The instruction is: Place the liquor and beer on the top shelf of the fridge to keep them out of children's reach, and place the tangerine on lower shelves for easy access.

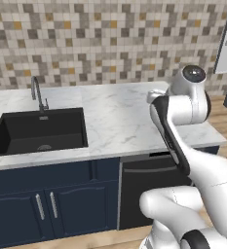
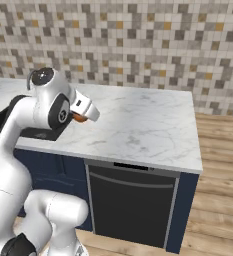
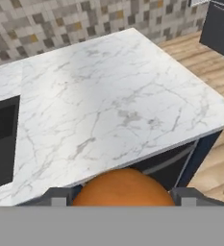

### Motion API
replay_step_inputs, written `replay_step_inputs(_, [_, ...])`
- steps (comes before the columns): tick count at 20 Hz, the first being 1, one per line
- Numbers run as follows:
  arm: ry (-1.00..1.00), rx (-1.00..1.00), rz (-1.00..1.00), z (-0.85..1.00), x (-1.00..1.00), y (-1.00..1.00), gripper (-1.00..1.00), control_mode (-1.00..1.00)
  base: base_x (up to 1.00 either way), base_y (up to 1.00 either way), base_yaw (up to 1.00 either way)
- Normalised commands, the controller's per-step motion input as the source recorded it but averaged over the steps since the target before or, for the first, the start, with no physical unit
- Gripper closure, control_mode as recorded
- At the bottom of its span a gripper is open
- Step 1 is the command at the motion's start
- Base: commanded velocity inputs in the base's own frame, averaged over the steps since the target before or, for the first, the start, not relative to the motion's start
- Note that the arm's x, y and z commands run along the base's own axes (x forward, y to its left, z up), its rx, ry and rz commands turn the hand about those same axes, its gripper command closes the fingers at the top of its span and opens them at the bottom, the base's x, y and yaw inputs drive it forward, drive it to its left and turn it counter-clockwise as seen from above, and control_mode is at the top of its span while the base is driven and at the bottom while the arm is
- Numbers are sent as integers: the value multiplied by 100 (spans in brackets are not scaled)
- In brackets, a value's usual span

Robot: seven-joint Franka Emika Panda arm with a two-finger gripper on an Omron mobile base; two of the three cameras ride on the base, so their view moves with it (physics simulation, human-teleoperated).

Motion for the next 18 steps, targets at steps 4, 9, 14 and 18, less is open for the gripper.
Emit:
replay_step_inputs(4, [-10,0,0,61,-61,-1,100,-100,0,0,0])
replay_step_inputs(9, [0,0,0,0,0,0,100,100,-66,-23,0])
replay_step_inputs(14, [0,0,0,0,0,0,100,100,-55,-59,-6])
replay_step_inputs(18, [0,0,0,0,0,0,100,100,-9,-93,-15])
